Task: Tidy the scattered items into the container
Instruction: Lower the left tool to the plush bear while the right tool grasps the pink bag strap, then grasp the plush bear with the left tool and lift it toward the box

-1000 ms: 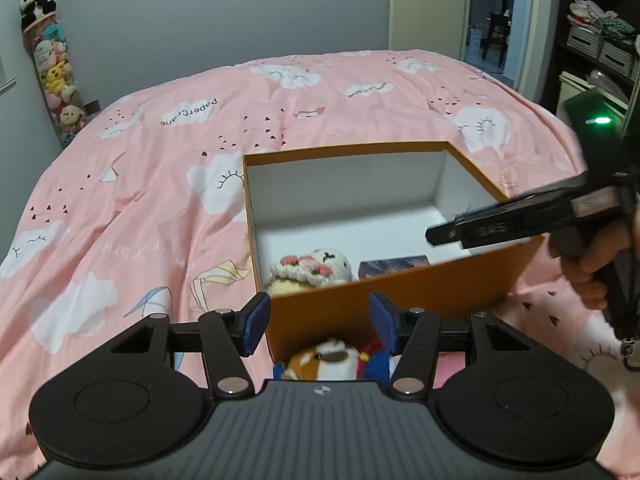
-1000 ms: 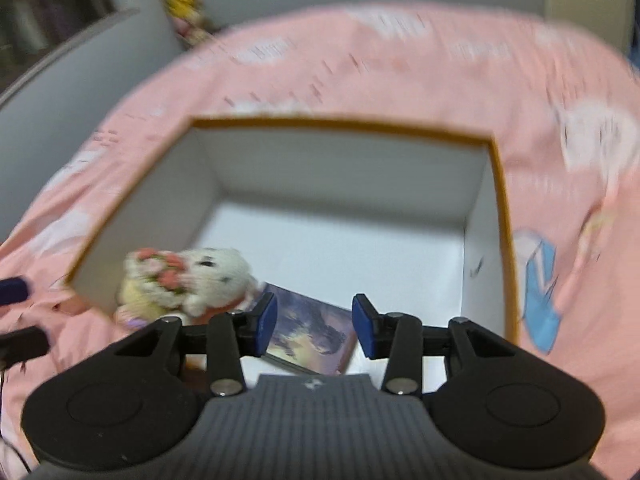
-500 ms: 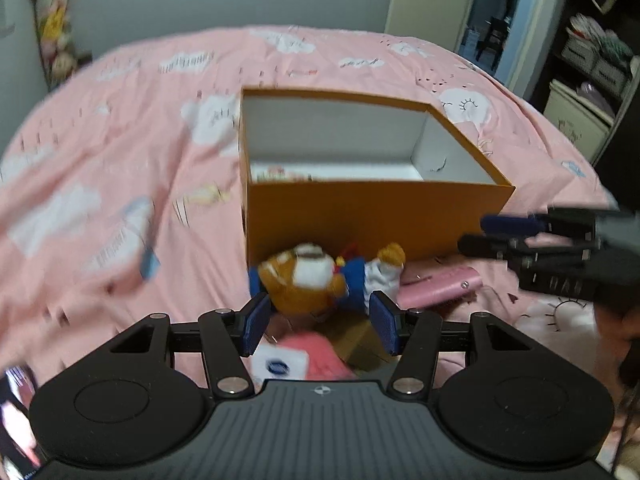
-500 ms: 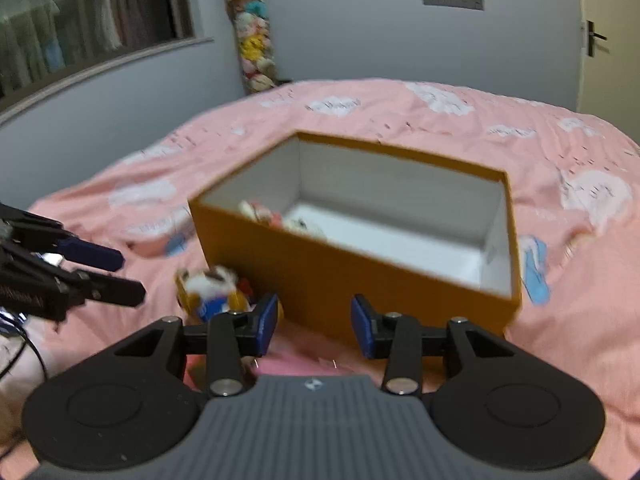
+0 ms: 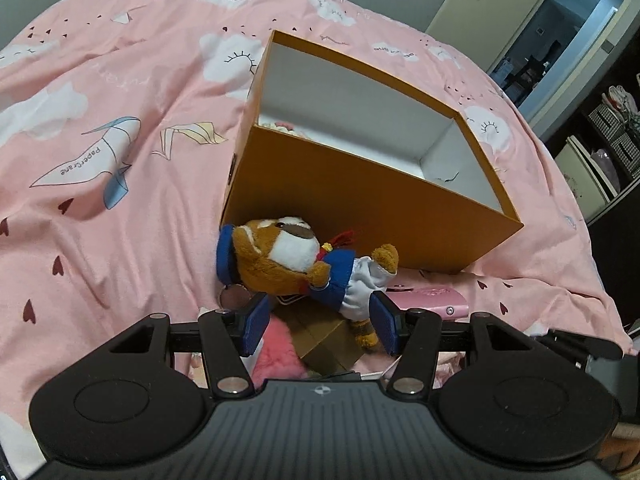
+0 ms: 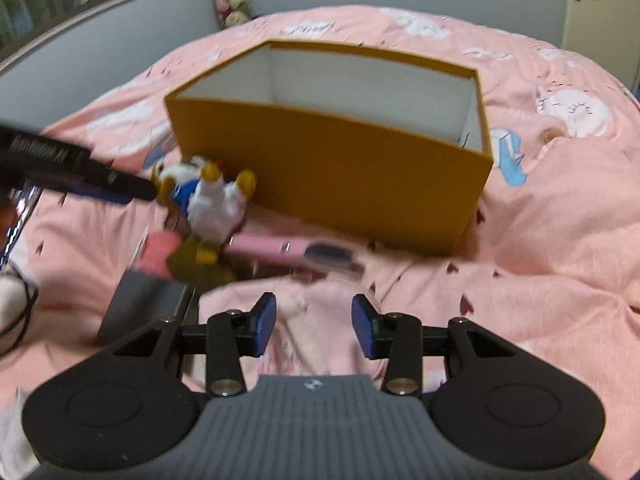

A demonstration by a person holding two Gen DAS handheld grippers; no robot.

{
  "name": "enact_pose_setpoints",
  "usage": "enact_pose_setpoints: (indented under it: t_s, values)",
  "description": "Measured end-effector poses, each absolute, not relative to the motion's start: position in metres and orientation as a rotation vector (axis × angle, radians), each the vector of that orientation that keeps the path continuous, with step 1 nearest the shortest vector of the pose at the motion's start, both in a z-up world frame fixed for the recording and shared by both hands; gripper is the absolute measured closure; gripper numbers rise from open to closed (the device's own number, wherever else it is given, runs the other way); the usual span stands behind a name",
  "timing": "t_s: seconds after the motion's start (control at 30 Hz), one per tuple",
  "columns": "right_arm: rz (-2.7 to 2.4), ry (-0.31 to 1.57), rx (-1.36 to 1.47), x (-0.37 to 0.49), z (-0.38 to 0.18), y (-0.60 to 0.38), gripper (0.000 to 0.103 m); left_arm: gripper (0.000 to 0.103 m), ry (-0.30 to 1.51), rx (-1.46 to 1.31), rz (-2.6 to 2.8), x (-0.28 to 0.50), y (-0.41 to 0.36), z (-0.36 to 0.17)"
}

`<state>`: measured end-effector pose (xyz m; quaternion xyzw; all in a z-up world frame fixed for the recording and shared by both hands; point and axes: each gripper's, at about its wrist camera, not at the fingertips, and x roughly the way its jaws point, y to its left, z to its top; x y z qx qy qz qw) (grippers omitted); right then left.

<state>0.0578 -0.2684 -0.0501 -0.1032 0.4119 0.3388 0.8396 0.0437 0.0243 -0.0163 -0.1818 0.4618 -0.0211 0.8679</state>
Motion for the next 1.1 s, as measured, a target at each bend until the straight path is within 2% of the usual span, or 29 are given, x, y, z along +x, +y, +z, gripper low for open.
enact_pose_setpoints:
  t_s: [0.17,0.23,0.4,0.43,0.73,0.83,1.1]
  values:
    - [0.746,0.919,-0.268,0.054,-0.066,-0.261,0.058,0.039,0.987,-0.38,-0.022,0.052,0.021,-0.018]
    - [0.746,0.934,-0.282,0.055,-0.072,-0.256,0.062,0.039,0.994,-0.391,-0.017,0.054,0.022,-0.019]
    - [0.76,0.906,-0.309,0.052,-0.073,-0.255,0.08,0.039,1.014,-0.447,0.002,0.058,0.027,-0.023]
    - [0.767,0.9,-0.315,0.051,-0.071,-0.256,0.095,0.039,1.018,-0.457,0.005,0.058,0.028,-0.023]
    - [0.723,0.793,-0.394,0.046,-0.026,-0.279,0.094,0.039,1.032,-0.556,0.041,0.068,0.032,-0.029]
    - [0.687,0.754,-0.406,0.048,-0.011,-0.289,0.094,0.045,1.045,-0.613,0.046,0.074,0.033,-0.034]
    - [0.663,0.726,-0.392,0.056,-0.004,-0.292,0.093,0.045,1.077,-0.791,0.093,0.089,0.035,-0.052]
